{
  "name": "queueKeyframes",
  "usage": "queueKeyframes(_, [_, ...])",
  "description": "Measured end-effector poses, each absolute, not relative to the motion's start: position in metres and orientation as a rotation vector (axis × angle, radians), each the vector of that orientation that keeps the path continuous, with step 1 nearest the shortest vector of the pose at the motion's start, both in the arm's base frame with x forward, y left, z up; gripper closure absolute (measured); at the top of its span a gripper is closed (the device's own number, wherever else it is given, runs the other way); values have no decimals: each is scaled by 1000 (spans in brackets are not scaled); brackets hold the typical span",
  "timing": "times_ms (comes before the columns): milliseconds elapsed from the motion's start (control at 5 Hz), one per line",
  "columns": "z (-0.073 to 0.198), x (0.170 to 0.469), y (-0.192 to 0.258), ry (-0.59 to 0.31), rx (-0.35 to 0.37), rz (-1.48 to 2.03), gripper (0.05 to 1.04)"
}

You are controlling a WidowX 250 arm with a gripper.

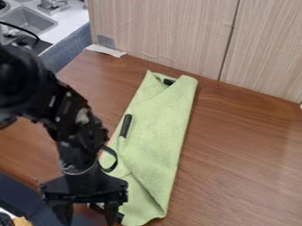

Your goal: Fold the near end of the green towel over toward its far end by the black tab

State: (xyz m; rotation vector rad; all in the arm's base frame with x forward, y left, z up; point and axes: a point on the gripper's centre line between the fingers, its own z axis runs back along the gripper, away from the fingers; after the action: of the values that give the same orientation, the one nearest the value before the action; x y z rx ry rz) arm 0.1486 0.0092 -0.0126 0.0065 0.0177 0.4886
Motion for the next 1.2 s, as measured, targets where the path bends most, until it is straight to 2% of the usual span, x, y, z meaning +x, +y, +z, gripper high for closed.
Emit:
queueKeyframes(200, [-16,159,5,29,33,423,136])
queueKeyframes(600, [-17,169,-5,44,61,356,613])
queueKeyframes(1000, [-9,180,-6,1,65,369,865])
queueKeyframes(1200, [11,187,-8,-48,39,372,995])
